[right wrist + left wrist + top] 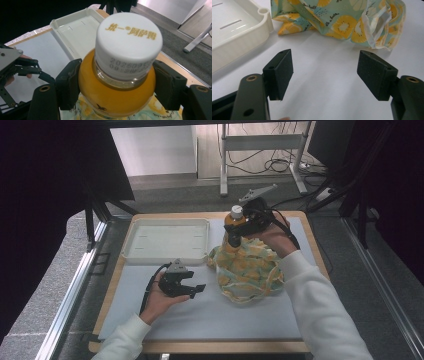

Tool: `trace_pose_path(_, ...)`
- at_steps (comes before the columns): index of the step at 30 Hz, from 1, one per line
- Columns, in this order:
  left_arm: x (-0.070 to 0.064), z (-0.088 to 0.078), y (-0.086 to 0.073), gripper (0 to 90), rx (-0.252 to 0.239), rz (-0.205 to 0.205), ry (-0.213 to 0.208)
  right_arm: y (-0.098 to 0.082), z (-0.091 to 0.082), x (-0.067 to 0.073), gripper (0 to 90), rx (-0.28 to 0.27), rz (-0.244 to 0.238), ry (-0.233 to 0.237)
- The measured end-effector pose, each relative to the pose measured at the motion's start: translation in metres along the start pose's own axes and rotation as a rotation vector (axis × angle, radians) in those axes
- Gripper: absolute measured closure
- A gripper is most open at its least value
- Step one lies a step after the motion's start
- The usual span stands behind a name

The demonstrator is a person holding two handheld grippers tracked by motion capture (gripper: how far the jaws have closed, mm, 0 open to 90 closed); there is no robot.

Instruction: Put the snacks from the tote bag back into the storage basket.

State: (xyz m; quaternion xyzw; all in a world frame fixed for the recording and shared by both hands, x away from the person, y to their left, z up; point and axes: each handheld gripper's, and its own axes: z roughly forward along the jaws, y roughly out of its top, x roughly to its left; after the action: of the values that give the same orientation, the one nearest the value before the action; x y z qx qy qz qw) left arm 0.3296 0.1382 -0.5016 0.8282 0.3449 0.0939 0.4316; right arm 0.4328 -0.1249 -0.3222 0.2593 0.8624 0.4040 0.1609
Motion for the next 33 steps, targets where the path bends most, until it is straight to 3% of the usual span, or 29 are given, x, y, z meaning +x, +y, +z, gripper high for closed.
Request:
trace_pose_path(23,0.0,-0.001,0.0,29.2,-0.003,-0.003,-0.004,0.019,0.023,0.014,30.3,-0.006,-0.014,0.011)
trace_pose_path(33,-0.002,-0.001,0.002,28.9,-0.003,0.014,0.006,0.026,0.037,0.018,30.3,-0.003,-0.018,0.015)
